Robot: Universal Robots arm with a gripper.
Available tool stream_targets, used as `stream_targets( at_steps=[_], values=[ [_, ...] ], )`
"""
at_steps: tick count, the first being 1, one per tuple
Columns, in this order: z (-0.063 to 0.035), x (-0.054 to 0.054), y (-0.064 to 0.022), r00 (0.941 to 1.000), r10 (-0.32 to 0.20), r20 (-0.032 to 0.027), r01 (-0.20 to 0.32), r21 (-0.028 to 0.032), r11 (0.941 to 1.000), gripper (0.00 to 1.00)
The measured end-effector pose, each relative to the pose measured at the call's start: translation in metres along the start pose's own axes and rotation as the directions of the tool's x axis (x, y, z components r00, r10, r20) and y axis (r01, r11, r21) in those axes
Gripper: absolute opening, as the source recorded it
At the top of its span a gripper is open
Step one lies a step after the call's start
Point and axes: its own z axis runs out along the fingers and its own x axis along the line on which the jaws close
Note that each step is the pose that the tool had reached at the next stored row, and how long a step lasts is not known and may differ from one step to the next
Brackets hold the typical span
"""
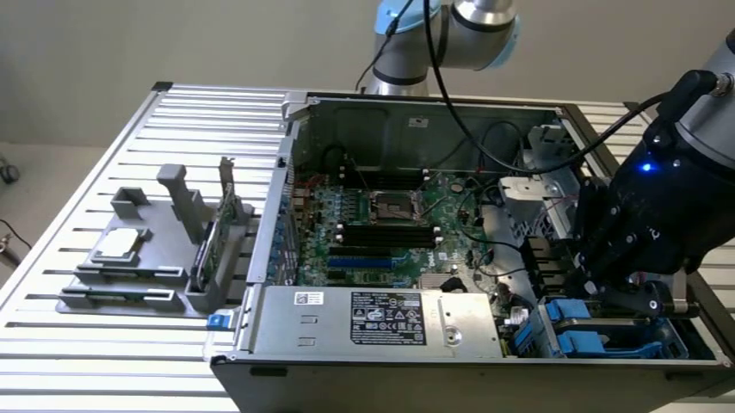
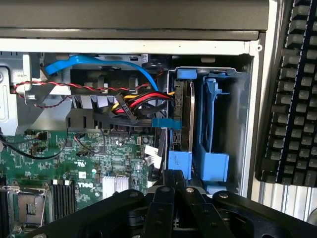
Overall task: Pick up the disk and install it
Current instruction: 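Insert the second disk wire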
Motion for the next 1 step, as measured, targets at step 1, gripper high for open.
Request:
stream_targets(
  at_steps=[1],
  values=[
    [0.0,0.0,0.0,1.0,0.0,0.0,0.0,0.0,1.0,0.11]
  ],
)
